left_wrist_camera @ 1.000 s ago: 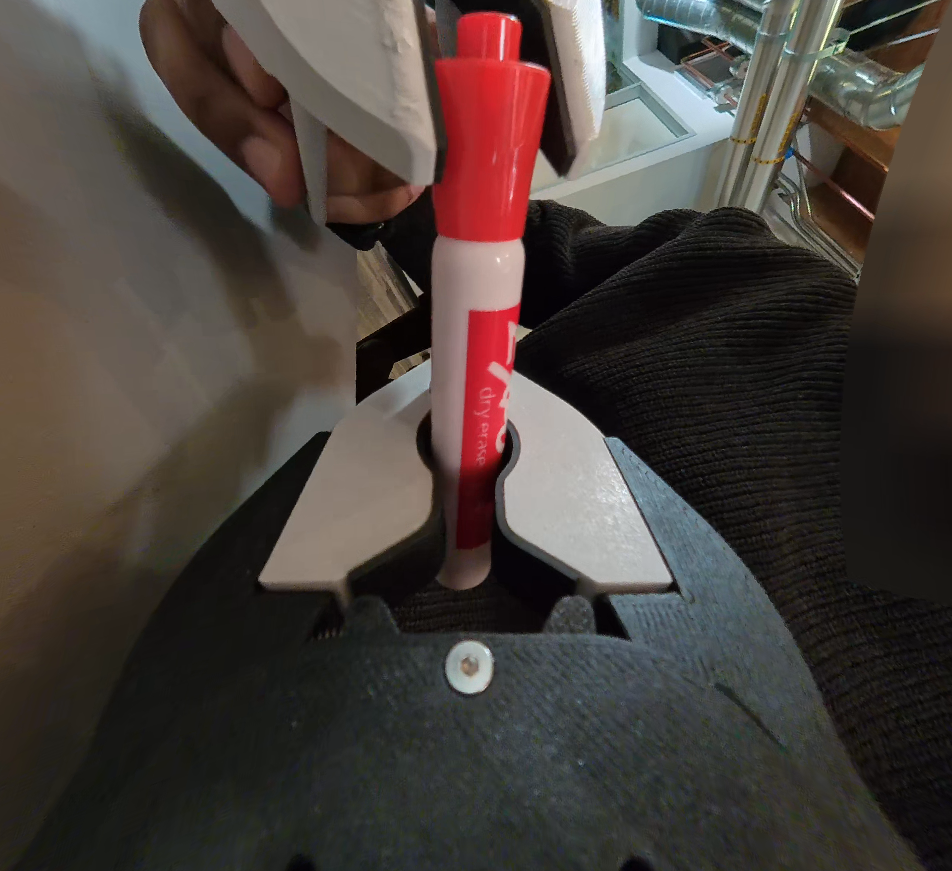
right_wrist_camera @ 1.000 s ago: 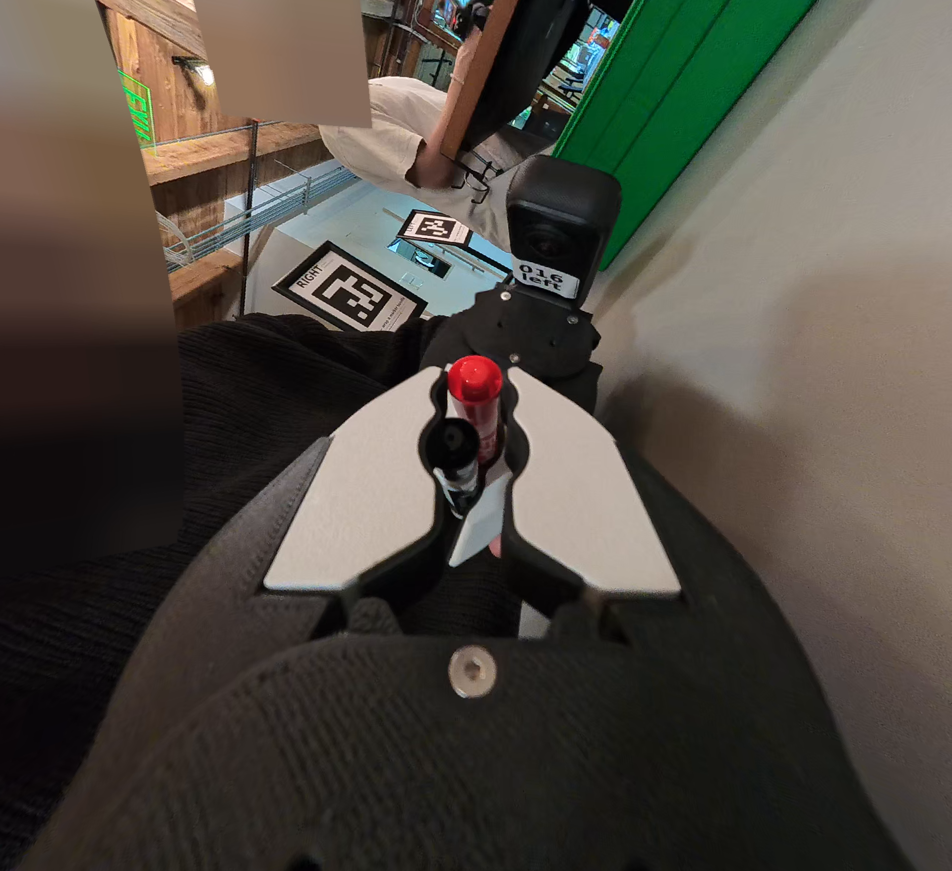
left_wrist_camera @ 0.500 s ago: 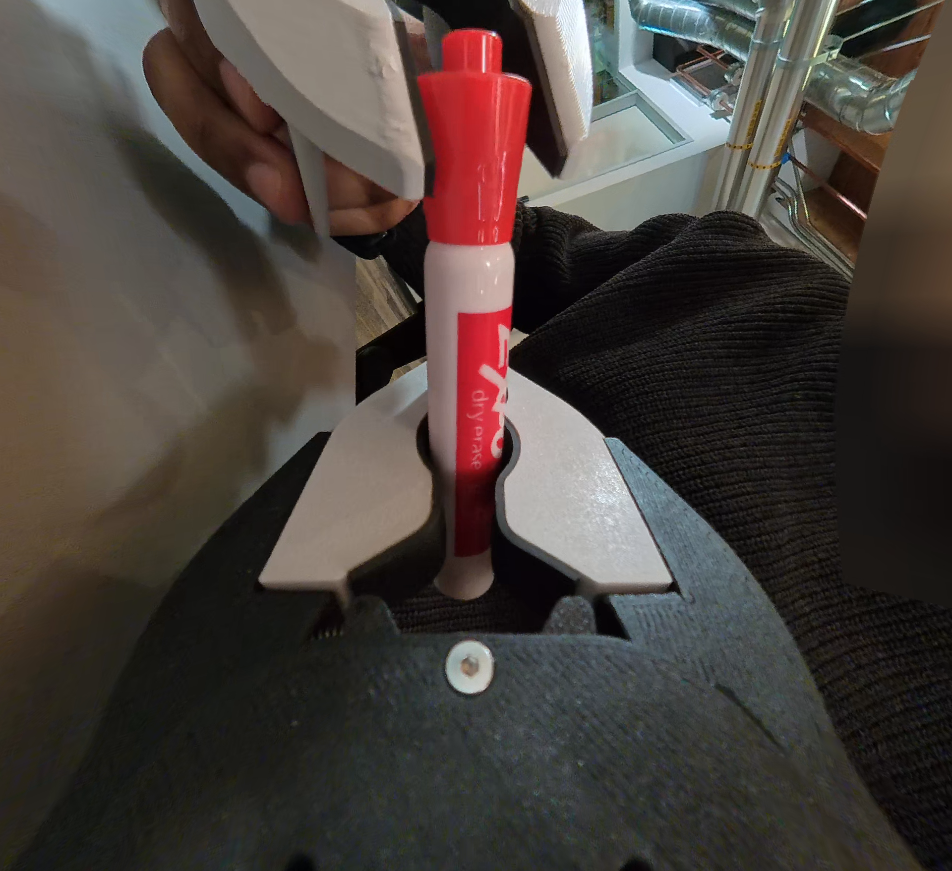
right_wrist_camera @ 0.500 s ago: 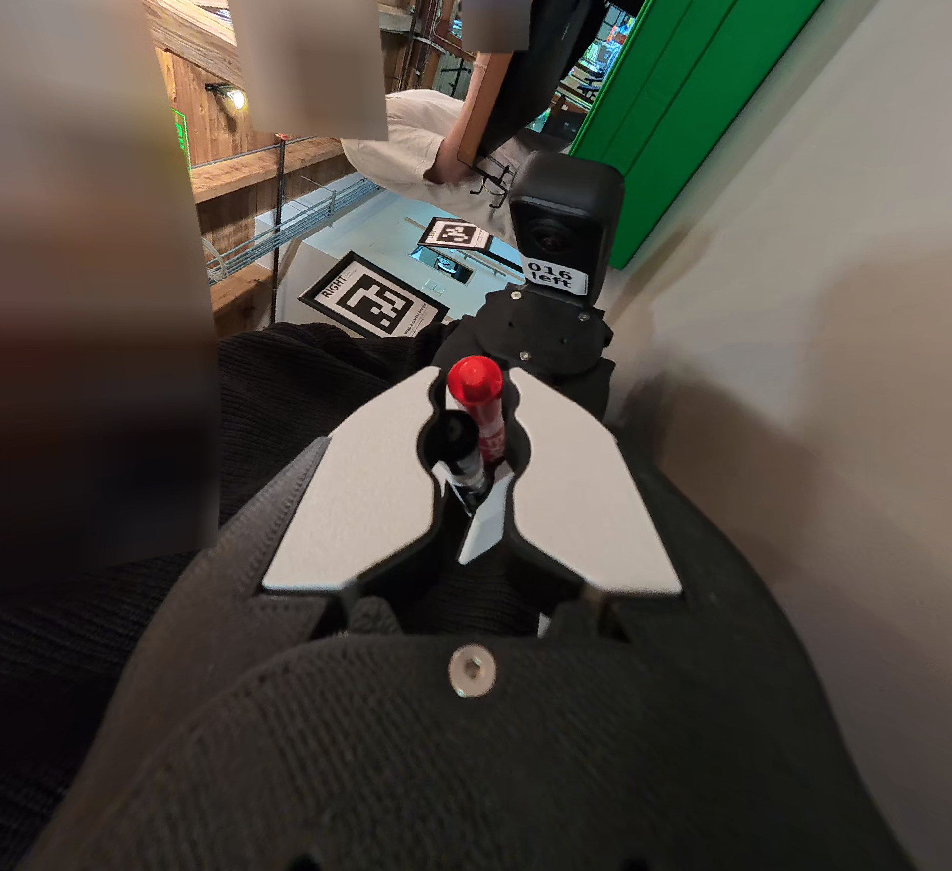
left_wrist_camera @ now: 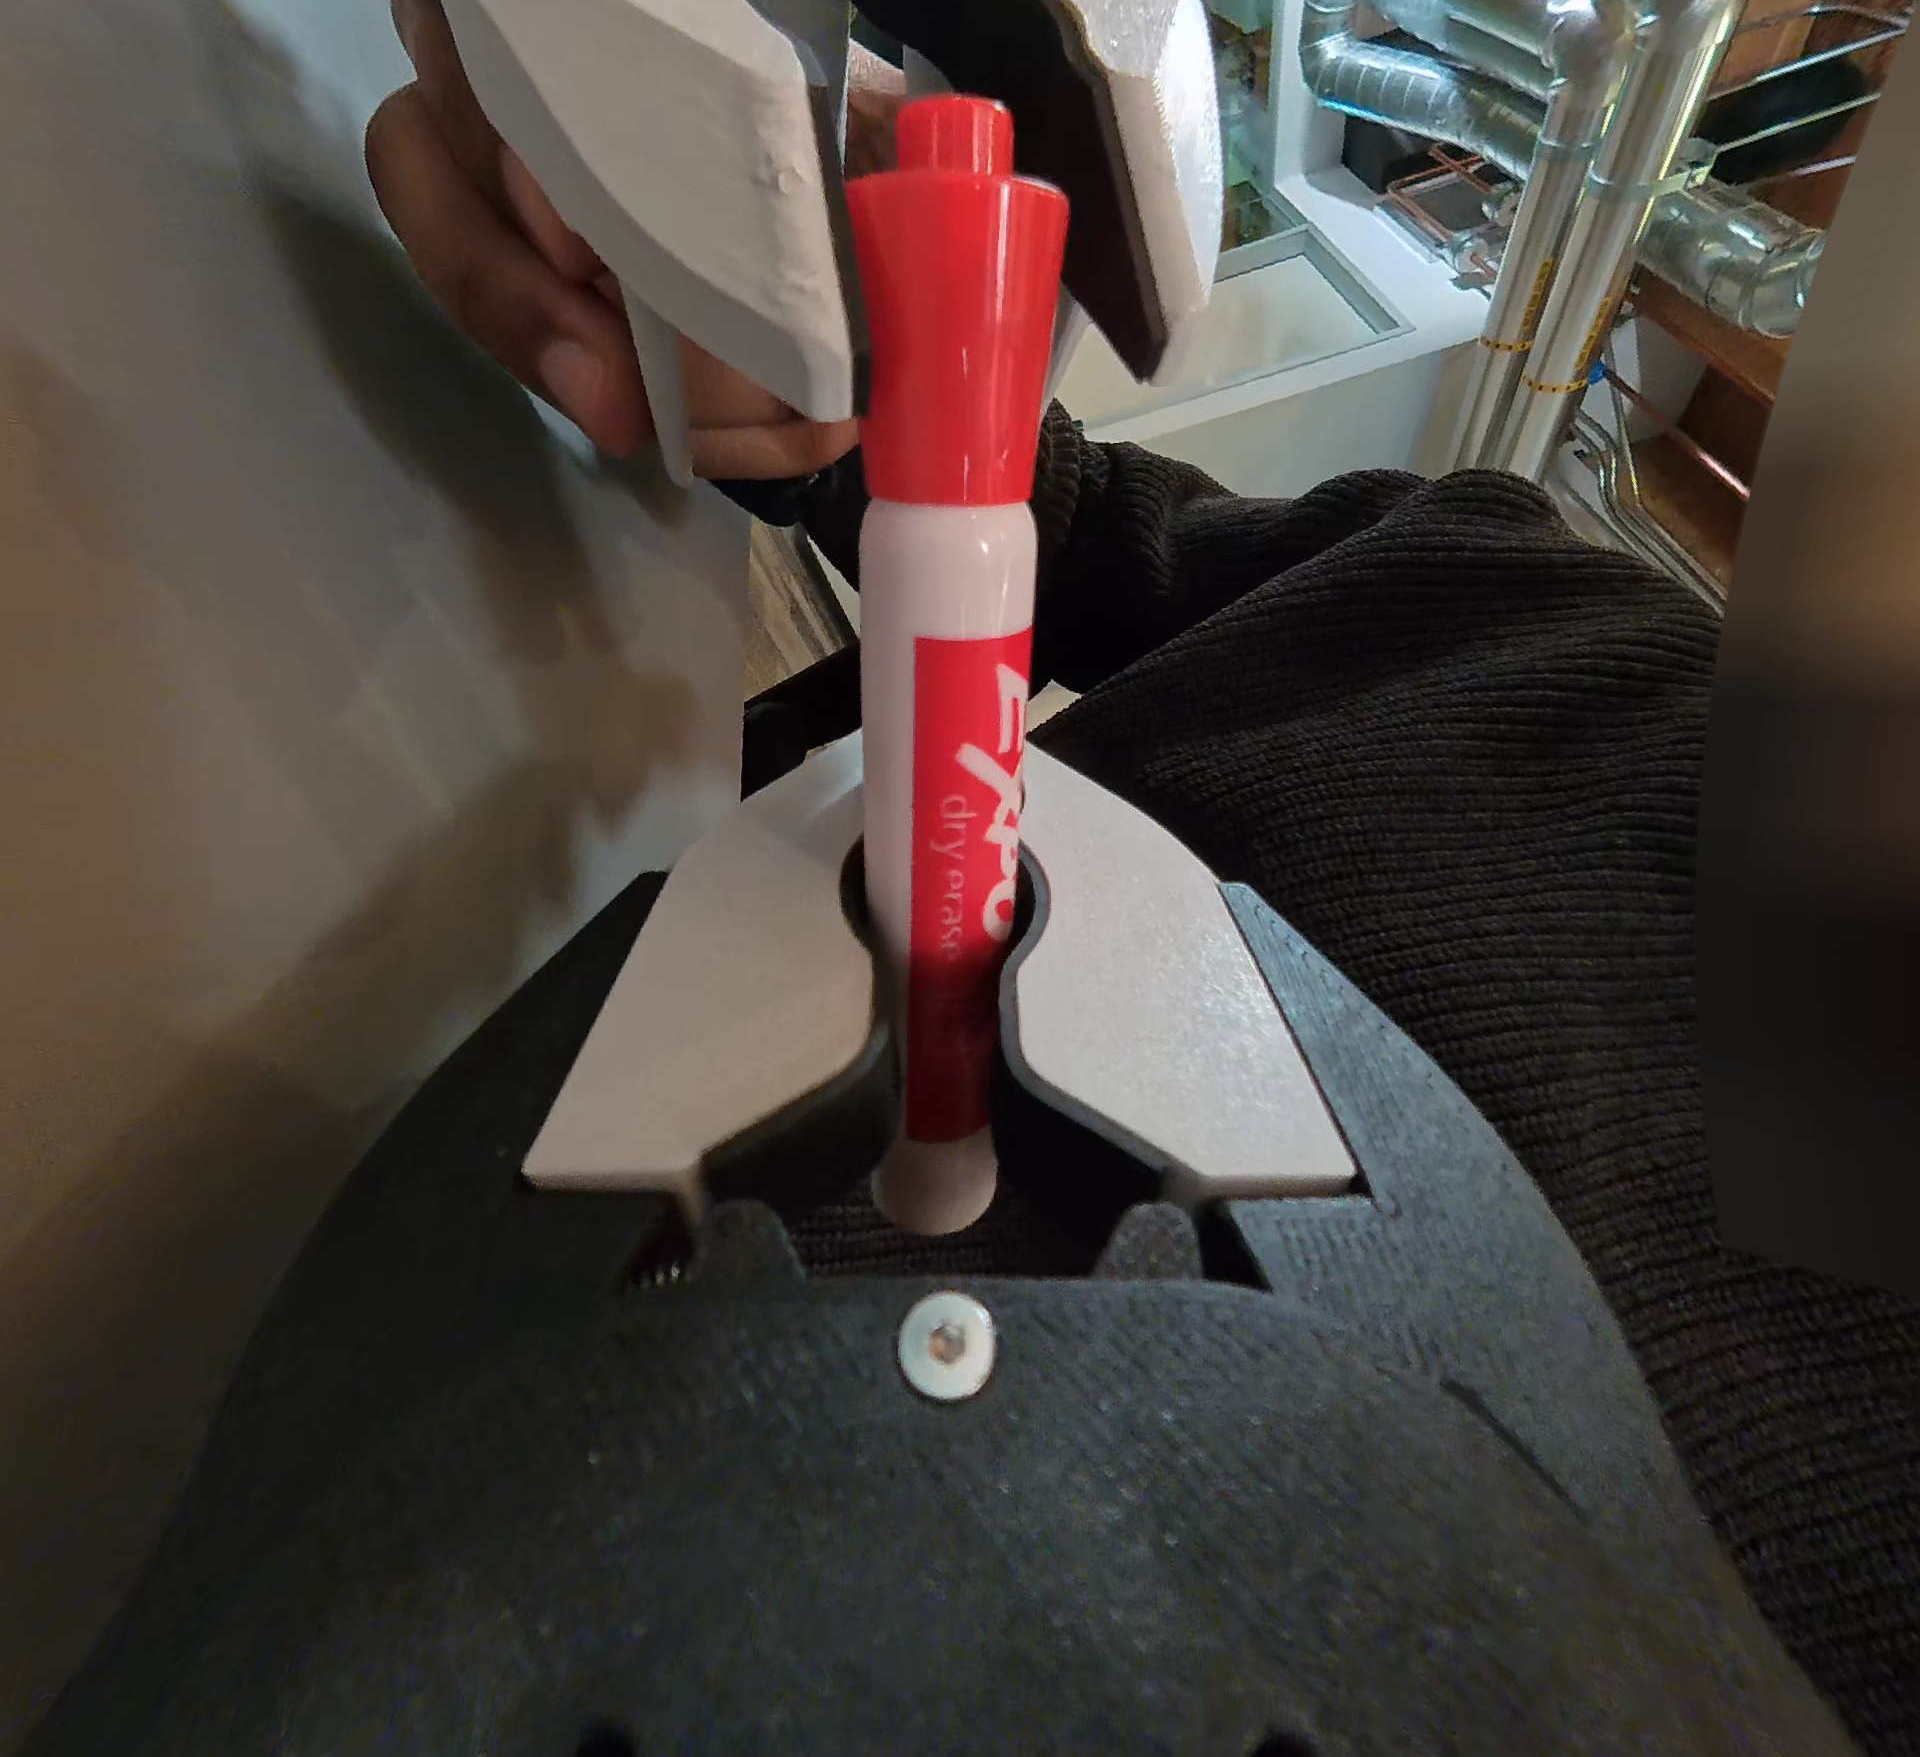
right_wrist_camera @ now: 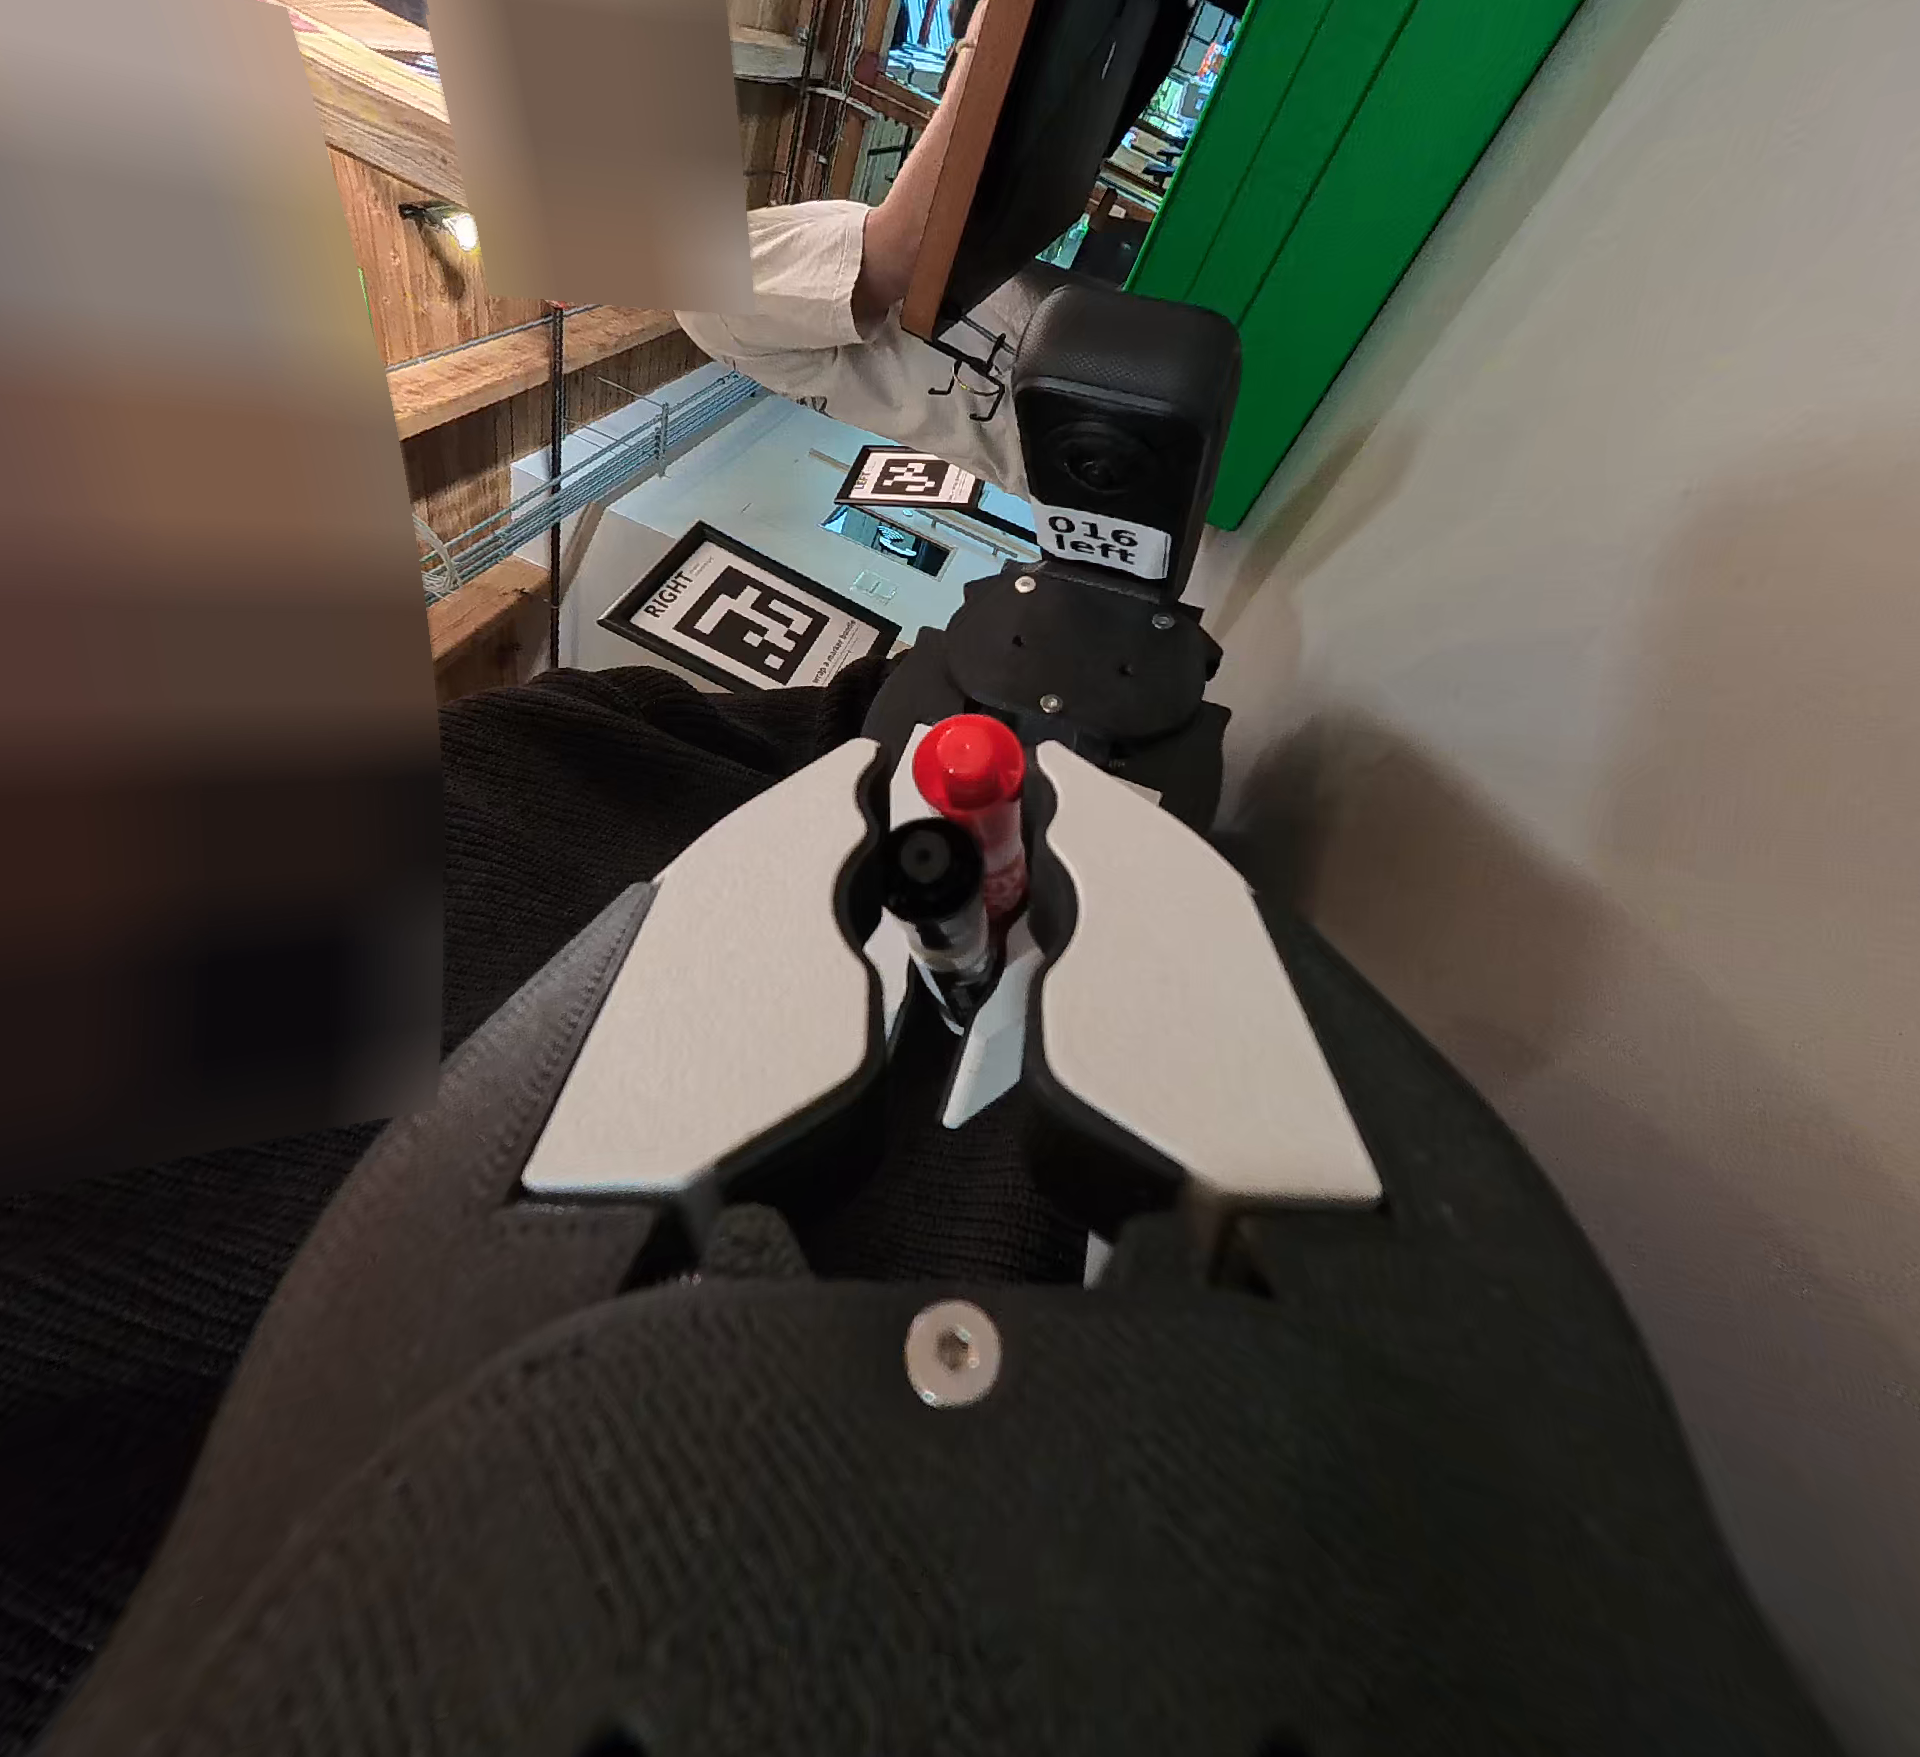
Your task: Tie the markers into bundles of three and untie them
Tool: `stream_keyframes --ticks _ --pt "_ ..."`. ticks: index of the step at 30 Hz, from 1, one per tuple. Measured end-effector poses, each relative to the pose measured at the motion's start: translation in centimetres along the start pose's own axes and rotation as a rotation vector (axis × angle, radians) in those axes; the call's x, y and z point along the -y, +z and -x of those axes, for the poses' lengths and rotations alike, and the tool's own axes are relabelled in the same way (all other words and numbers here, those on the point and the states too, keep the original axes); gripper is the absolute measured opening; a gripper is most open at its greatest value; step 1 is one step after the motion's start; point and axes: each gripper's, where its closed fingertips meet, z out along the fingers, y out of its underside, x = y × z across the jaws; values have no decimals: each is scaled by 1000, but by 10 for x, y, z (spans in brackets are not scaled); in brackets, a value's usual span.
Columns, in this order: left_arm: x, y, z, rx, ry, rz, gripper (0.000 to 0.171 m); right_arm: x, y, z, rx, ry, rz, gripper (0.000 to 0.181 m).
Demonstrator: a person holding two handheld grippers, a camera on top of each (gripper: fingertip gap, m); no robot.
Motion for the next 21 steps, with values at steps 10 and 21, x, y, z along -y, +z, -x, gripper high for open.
stream_keyframes --ticks 10,21 --pt "2 -2 1 5 -9 -12 14 -2 1 0 4 10 13 24" --pt "3 -2 2 6 -8 -16 14 -2 0 -3 -7 19 11 28"
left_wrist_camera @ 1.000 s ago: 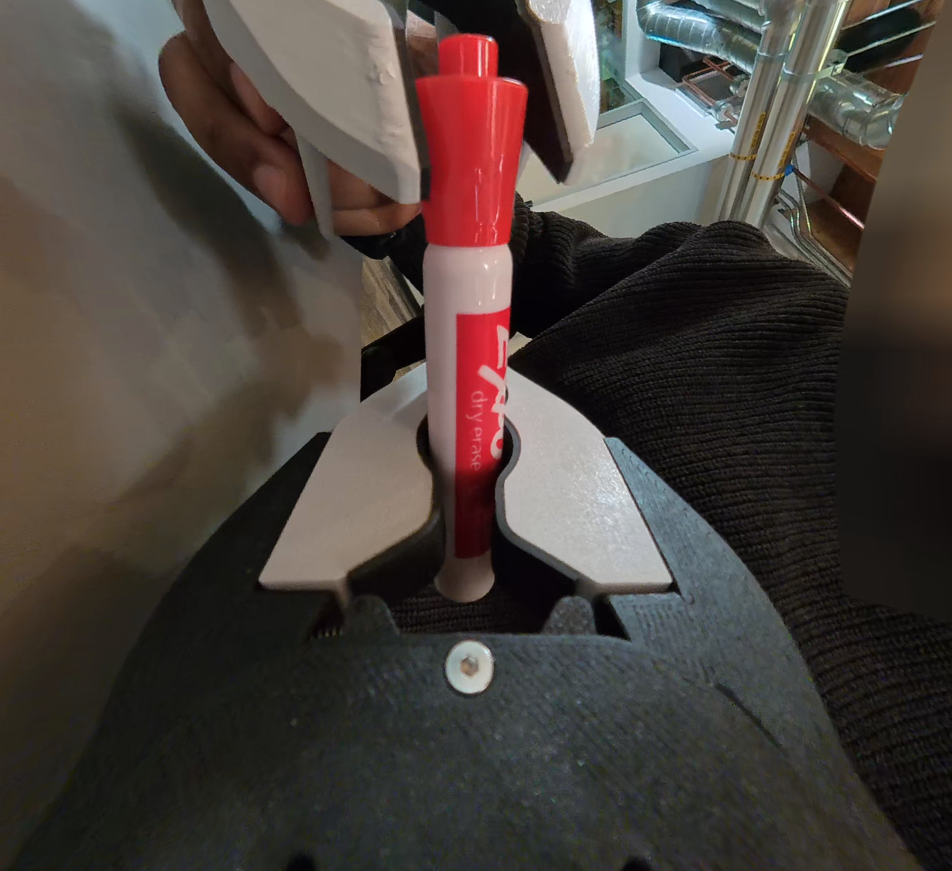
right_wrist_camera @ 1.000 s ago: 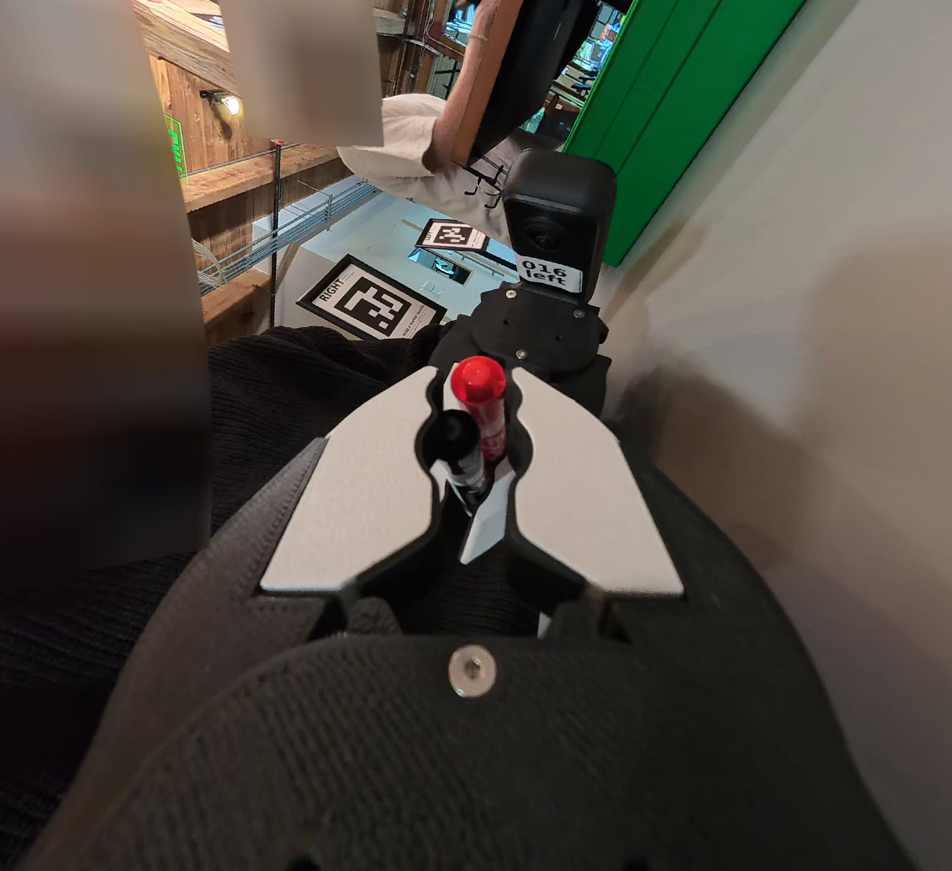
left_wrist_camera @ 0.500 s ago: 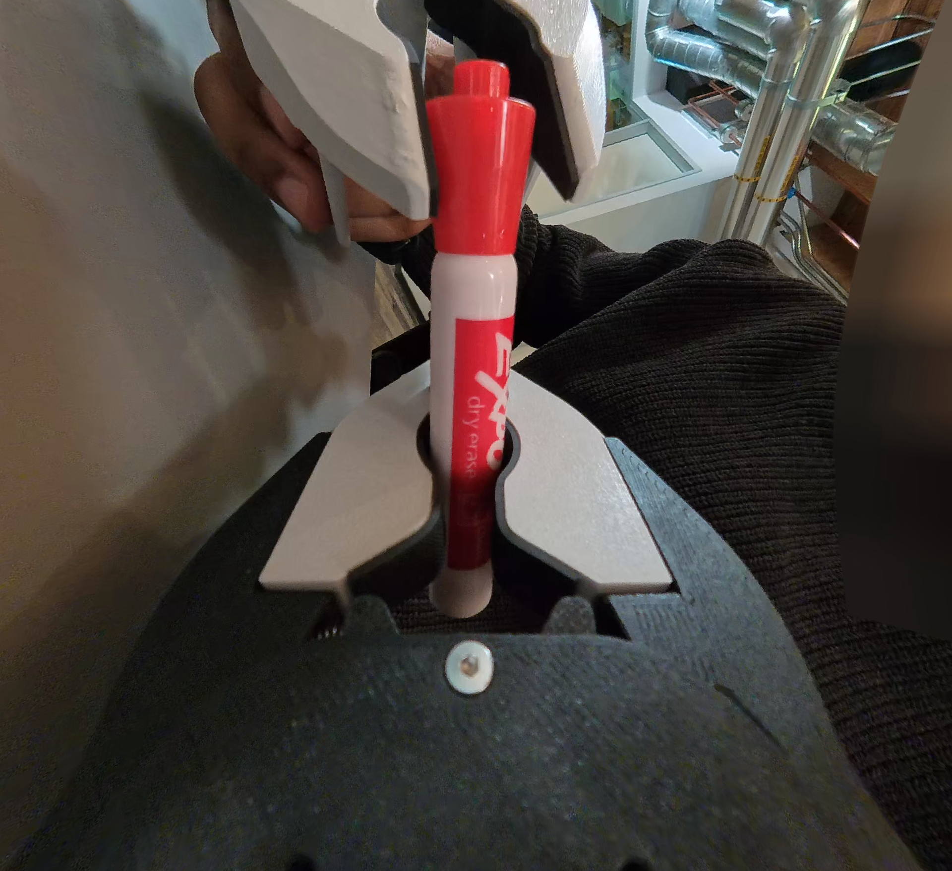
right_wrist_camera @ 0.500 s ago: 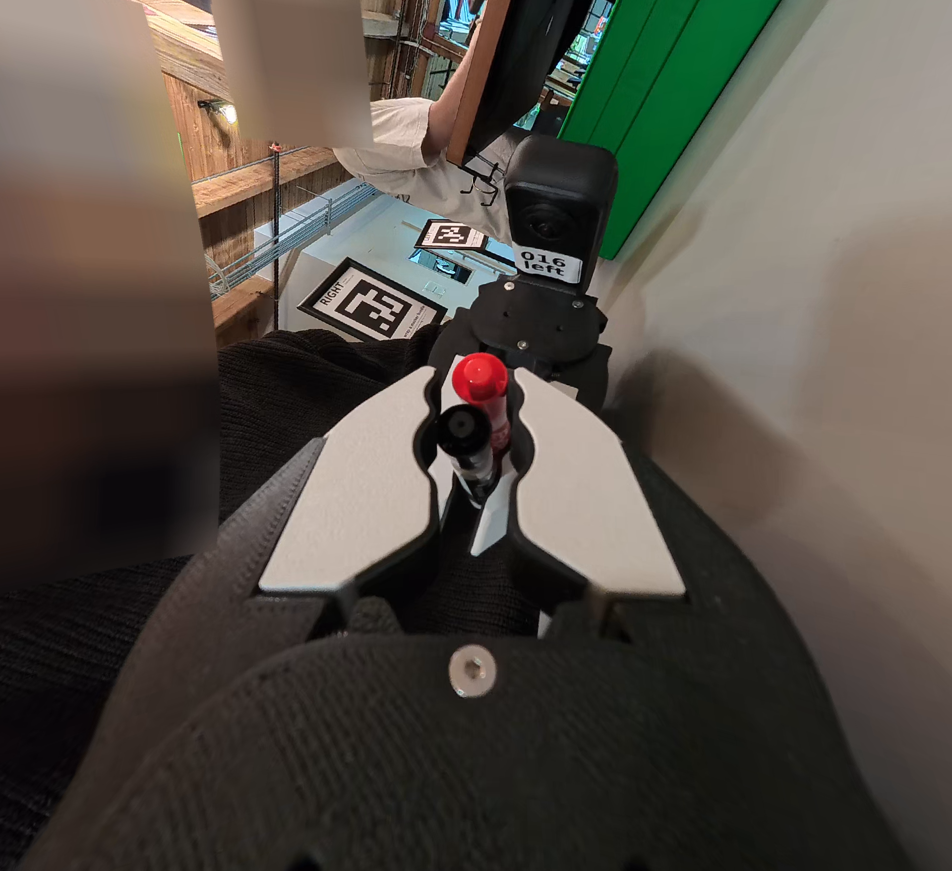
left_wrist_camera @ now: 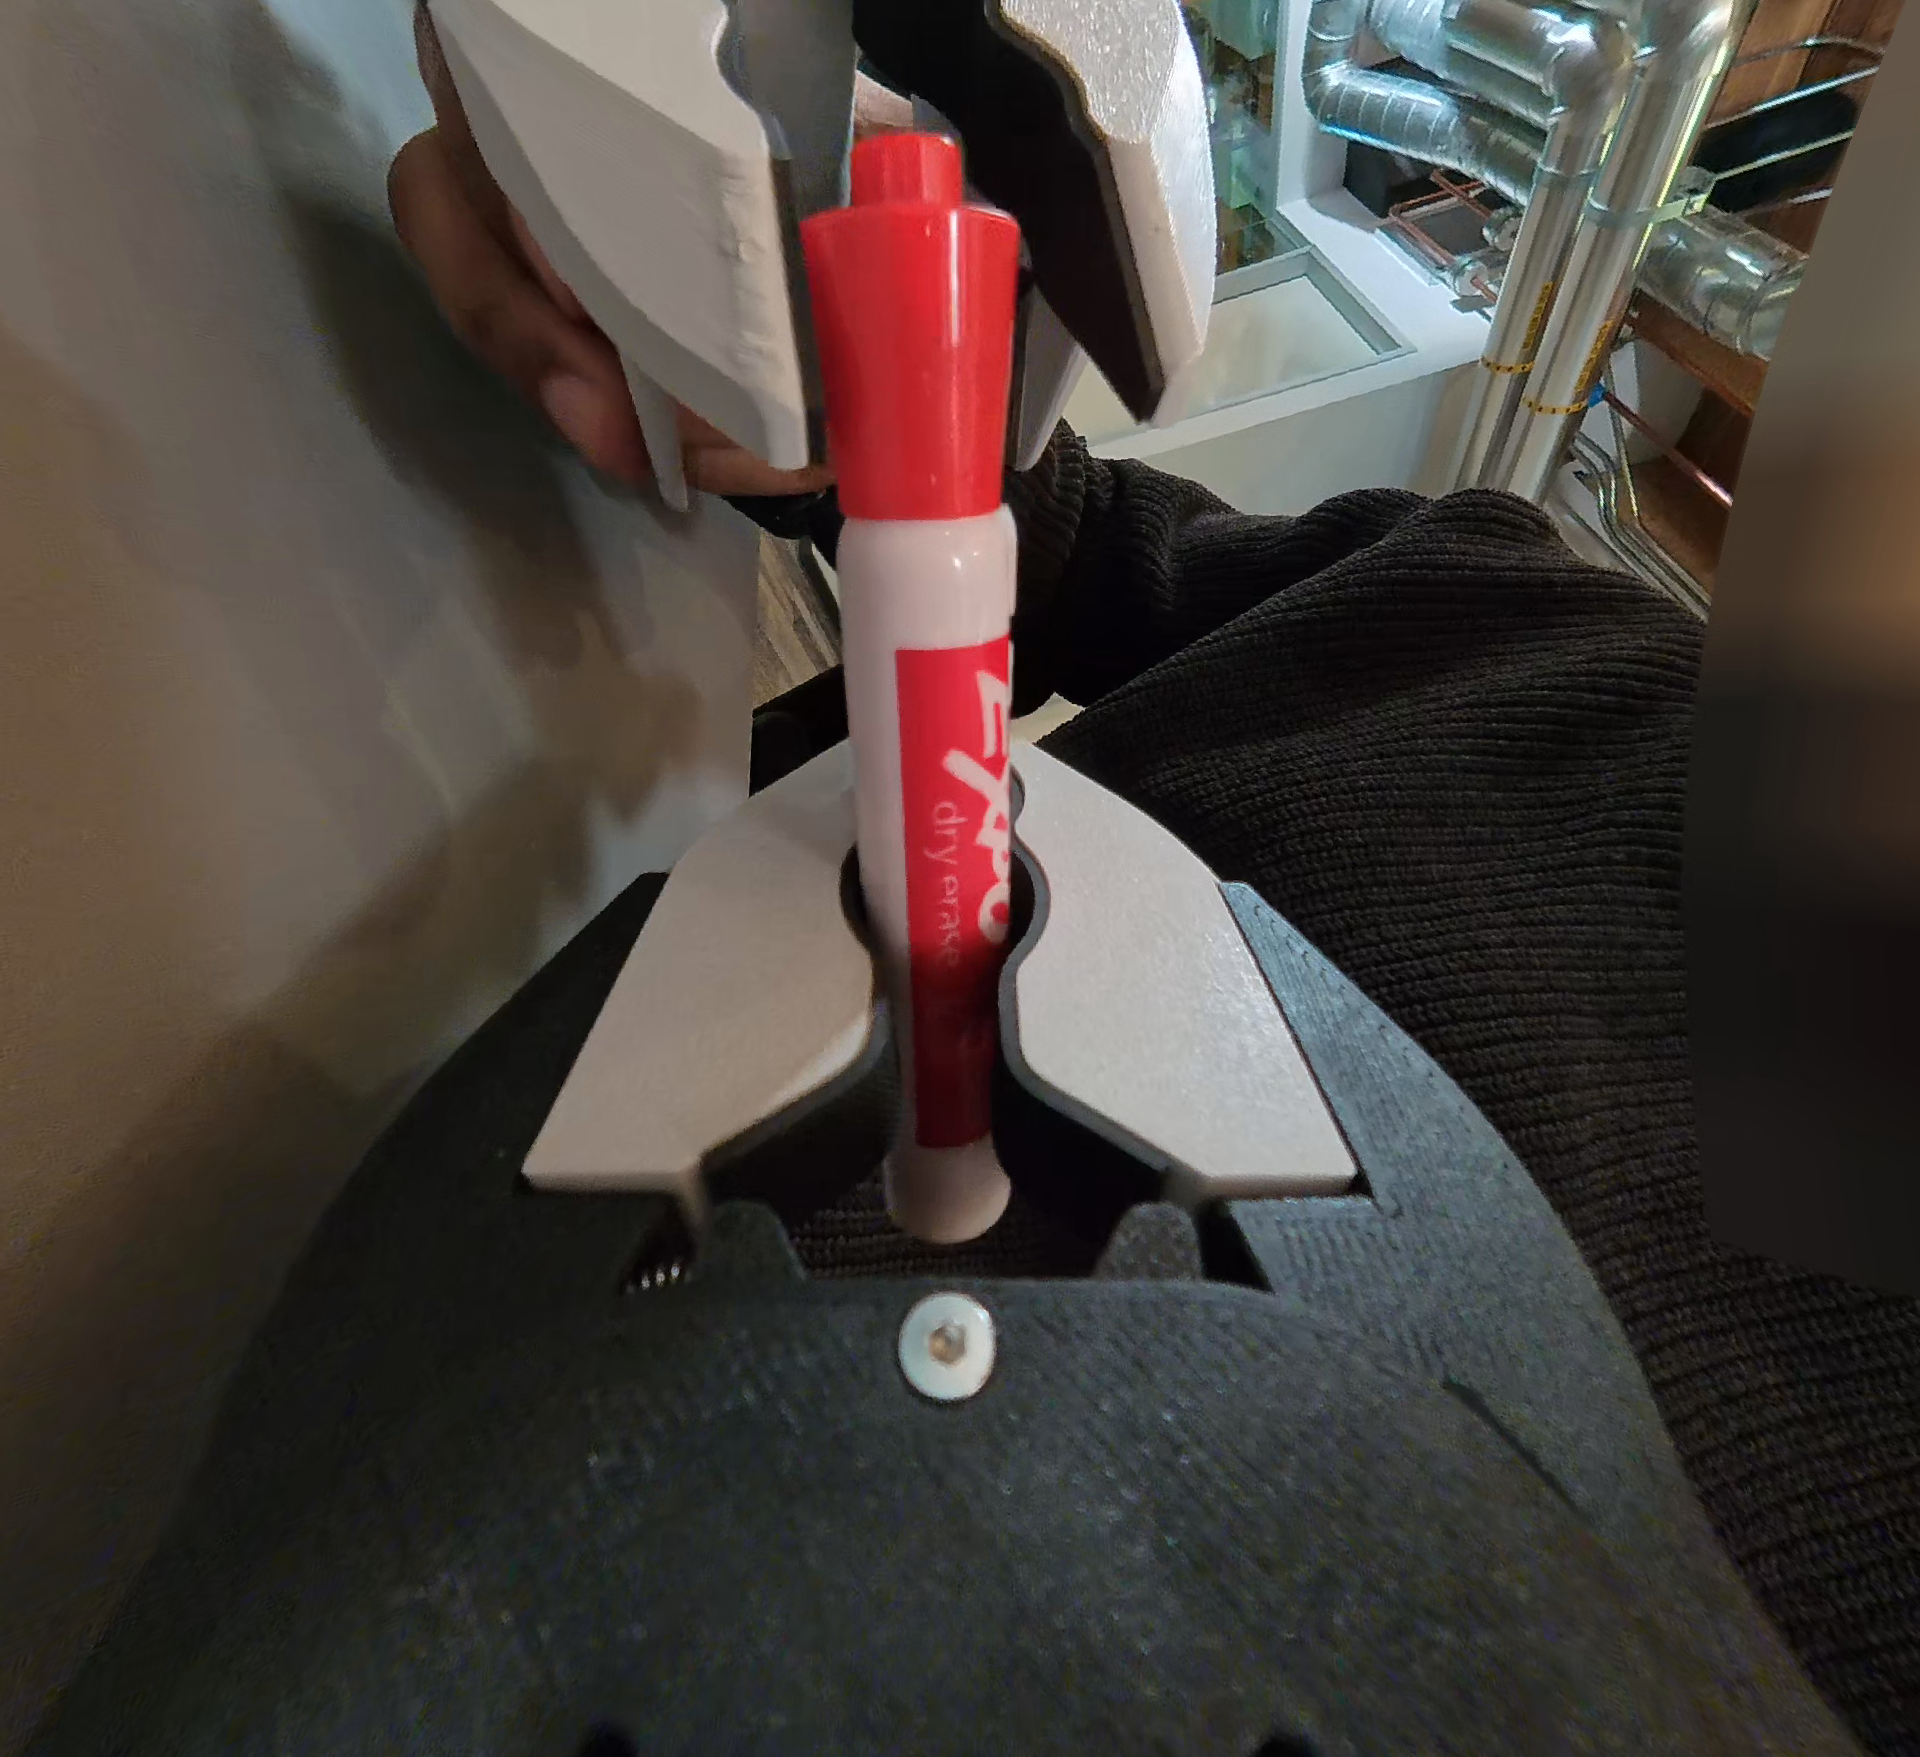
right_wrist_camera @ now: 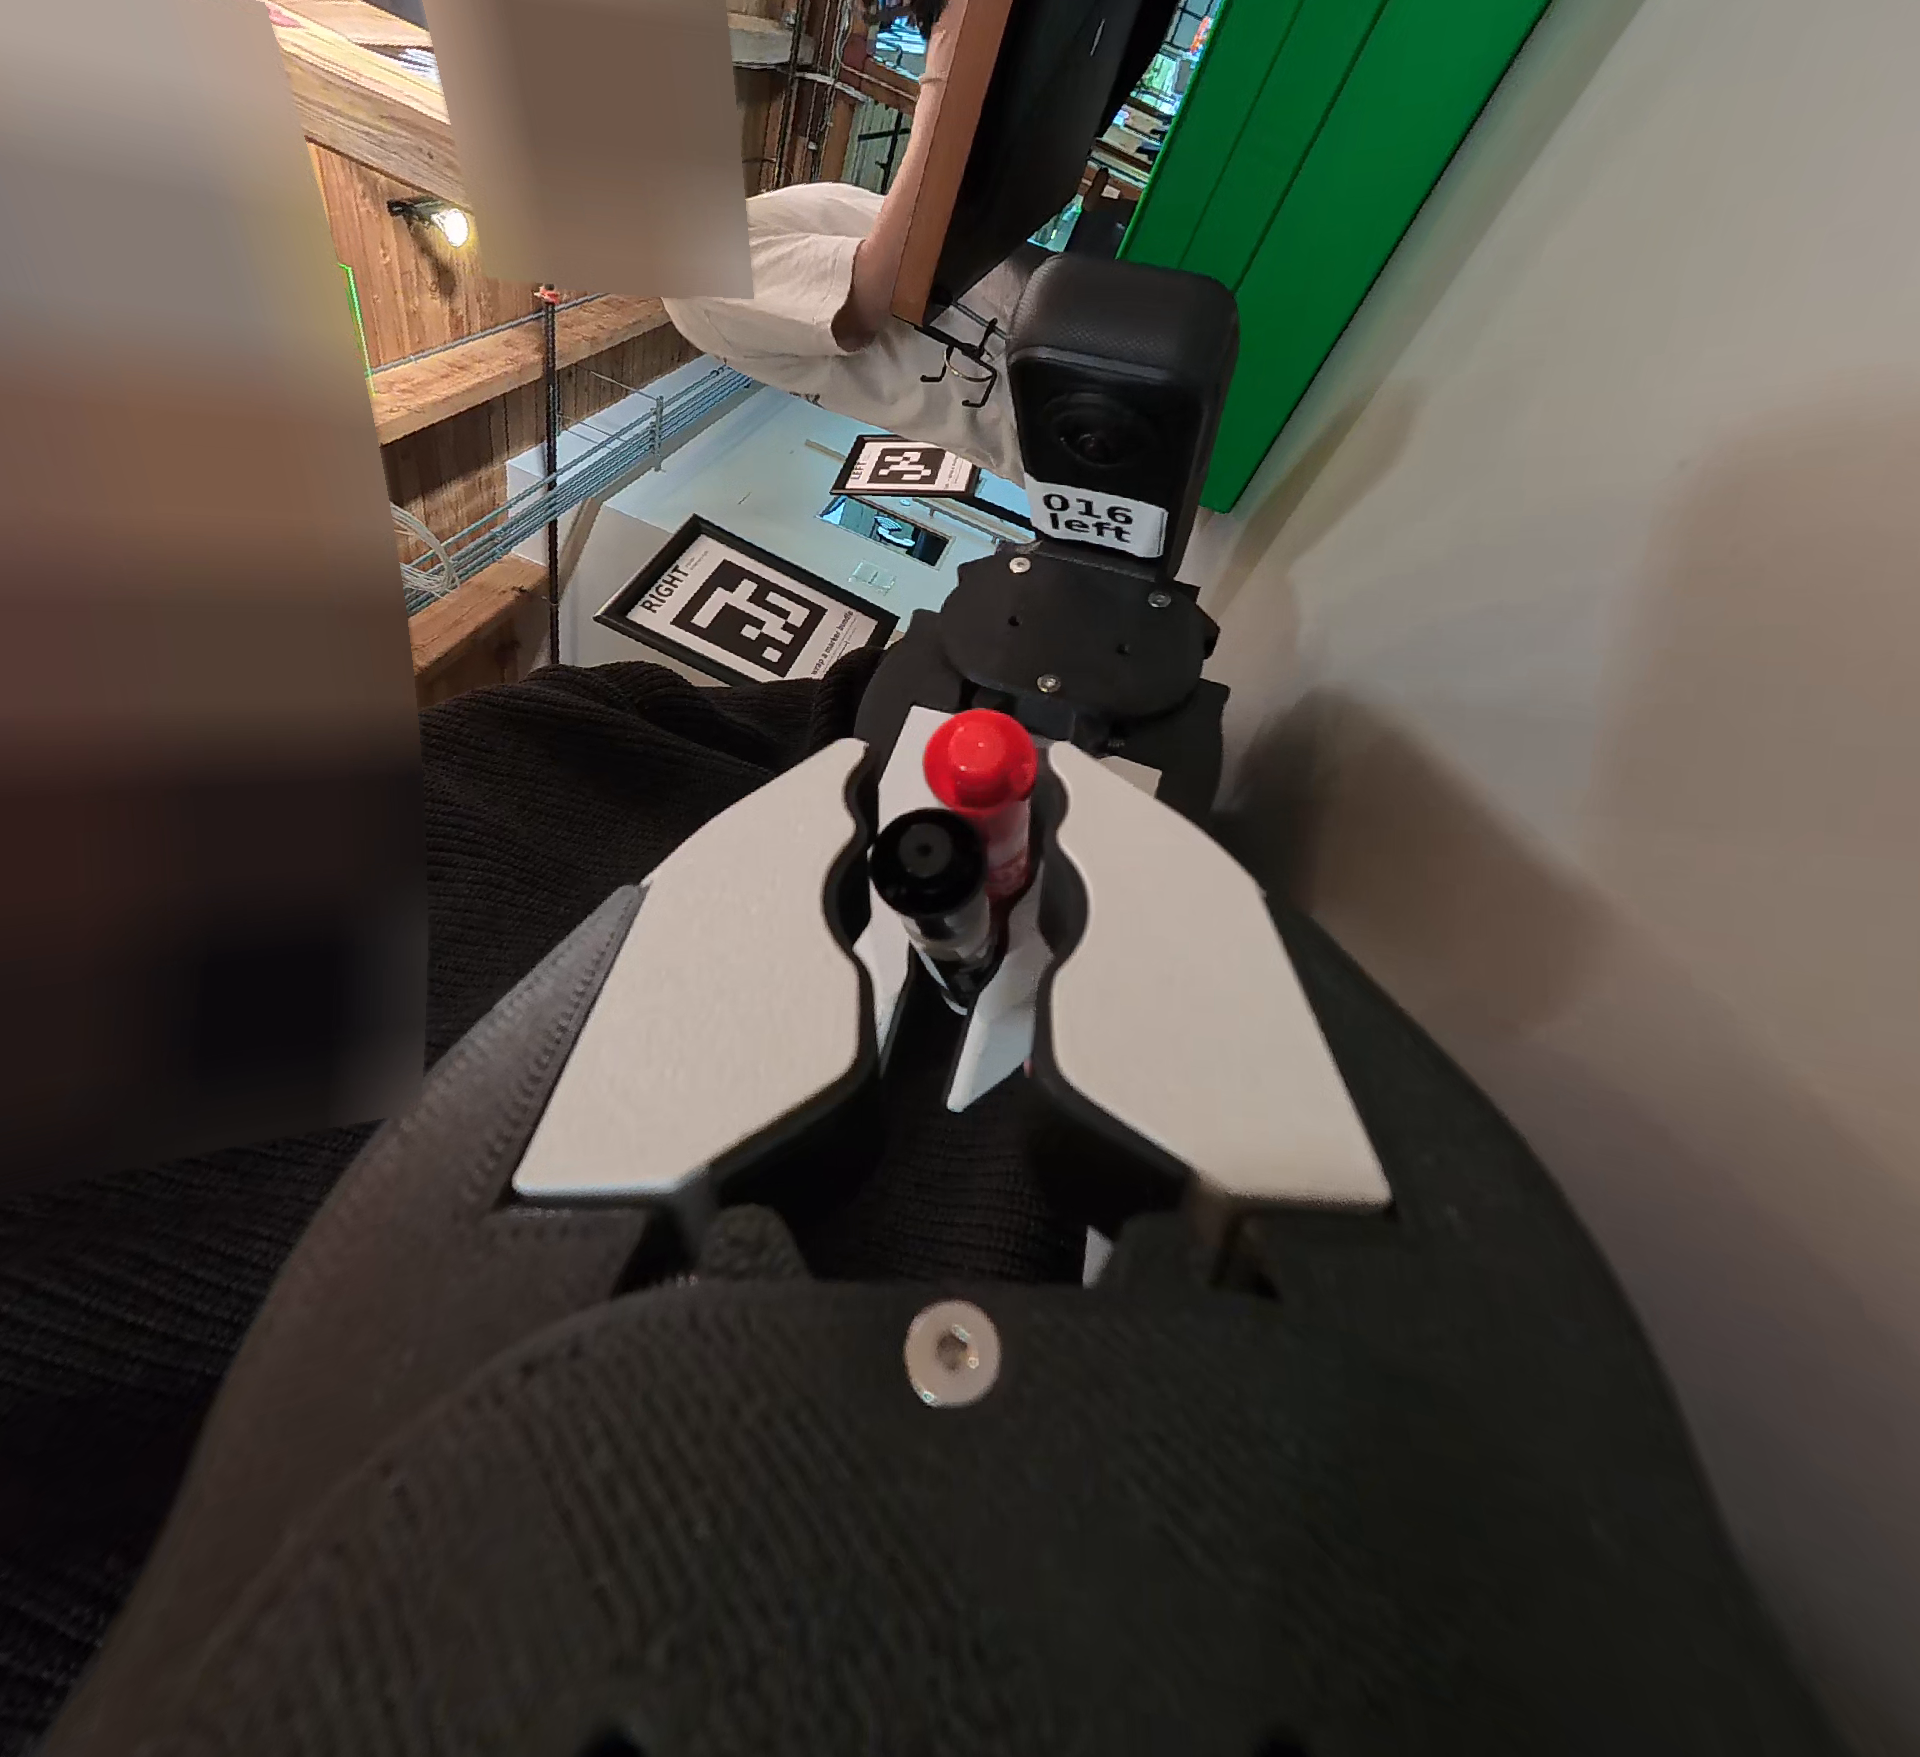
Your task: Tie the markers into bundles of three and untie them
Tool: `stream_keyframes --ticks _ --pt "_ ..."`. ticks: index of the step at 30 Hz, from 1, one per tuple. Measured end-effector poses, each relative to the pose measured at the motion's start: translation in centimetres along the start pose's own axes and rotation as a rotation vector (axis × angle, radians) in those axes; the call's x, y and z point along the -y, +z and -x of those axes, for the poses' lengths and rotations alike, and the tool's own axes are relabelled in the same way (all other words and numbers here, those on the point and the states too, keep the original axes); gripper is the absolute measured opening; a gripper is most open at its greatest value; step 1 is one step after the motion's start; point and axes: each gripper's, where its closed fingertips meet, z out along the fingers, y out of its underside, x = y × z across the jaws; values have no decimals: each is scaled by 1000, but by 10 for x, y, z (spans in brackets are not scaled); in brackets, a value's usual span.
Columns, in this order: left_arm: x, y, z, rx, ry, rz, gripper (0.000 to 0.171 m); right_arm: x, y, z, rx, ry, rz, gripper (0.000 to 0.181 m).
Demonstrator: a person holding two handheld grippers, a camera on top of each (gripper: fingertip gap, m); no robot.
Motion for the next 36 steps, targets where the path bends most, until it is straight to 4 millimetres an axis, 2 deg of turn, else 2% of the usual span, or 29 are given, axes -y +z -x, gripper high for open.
stream_keyframes --ticks 6,15,36 --pt "2 -1 1 6 6 -8 15 1 0 -2 -11 5 -10 35" --pt "3 -2 2 17 15 -19 15 2 0 -2 -9 4 -19 34" --pt "2 -3 14 164 126 4 14 4 -1 4 11 -19 -27 34"
